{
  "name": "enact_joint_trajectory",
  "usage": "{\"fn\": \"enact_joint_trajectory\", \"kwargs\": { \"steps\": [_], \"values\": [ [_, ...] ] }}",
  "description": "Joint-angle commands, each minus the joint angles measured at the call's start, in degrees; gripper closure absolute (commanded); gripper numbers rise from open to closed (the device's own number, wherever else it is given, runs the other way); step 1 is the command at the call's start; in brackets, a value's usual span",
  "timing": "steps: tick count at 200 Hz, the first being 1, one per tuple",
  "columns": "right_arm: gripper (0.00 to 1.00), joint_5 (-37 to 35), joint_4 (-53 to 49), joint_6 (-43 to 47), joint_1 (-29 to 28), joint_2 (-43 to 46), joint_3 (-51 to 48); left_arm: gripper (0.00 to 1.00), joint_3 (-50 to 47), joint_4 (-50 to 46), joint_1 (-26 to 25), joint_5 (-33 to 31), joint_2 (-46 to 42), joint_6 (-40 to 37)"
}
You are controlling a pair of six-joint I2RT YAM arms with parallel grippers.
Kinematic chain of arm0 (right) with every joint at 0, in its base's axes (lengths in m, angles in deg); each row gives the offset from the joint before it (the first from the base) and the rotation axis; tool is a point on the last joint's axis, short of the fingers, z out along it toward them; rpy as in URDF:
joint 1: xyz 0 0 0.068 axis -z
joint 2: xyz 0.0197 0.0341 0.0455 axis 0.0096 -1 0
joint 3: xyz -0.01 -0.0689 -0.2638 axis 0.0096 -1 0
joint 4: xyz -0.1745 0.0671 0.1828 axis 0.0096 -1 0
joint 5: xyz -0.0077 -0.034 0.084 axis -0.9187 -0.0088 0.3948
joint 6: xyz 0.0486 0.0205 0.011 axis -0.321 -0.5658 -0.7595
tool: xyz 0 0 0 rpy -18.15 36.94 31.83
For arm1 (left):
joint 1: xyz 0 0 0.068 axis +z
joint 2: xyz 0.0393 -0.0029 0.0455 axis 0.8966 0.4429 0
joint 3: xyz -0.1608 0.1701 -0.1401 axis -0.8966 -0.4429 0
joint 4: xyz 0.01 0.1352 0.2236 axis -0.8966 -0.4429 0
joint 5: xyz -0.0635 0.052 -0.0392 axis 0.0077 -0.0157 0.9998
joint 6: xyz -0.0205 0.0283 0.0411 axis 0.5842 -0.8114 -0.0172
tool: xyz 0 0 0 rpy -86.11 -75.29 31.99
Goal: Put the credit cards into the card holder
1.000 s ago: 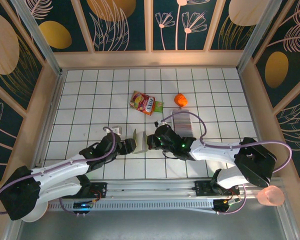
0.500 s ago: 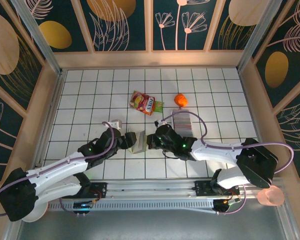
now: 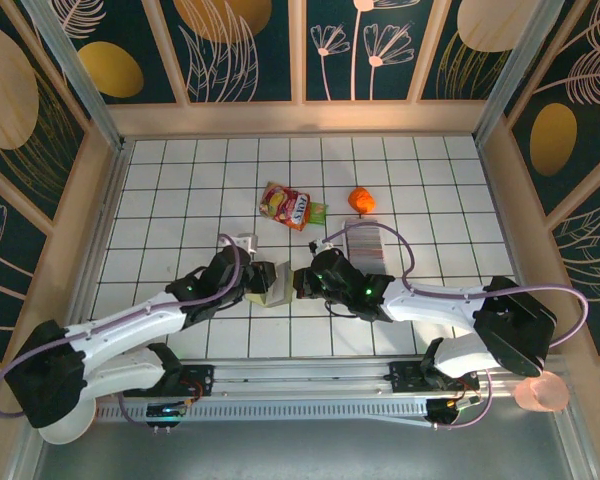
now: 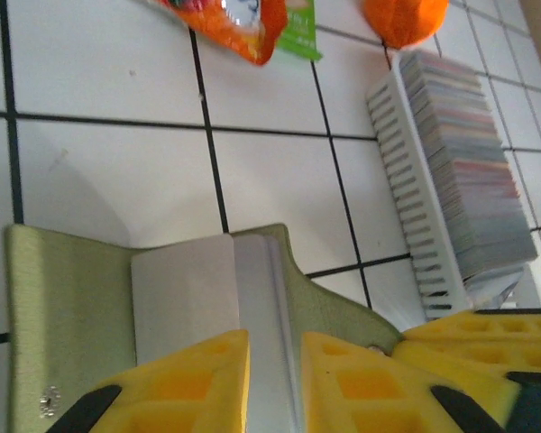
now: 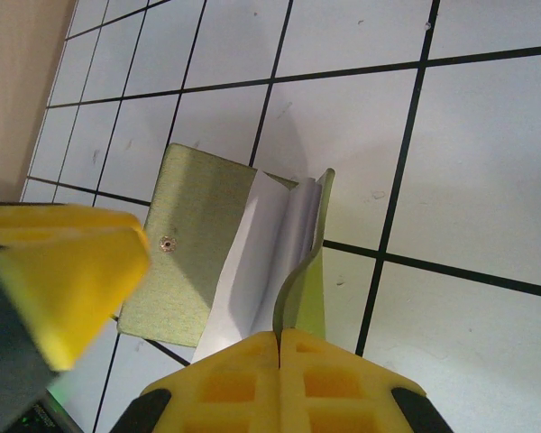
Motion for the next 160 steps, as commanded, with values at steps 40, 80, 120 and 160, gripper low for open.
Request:
{"fn": "enact_joint_trajectory", "kwargs": {
  "steps": [40,80,120,160],
  "values": [
    [1.0,0.6,2.89,0.0,-0.53,0.67,0.17,0.87,2.21,4.46,-0.02,7.7,5.48,-0.4],
    [1.0,0.38,2.81,0.0,-0.52,0.46,0.18,0.9,2.62,4.21,-0.02,8.11,6.95,-0.51],
    [1.0,-0.53,1.77,0.07,-0.45,0.11,0.34,0.92,2.55,-0.51,0.03,2.37,7.54,-0.91],
    [1.0,-2.03,1.05,-0.18,-0.03,0.28,-0.62,0.93,-0.1,-1.48,-0.02,-2.77,4.95,-0.06]
  ]
}}
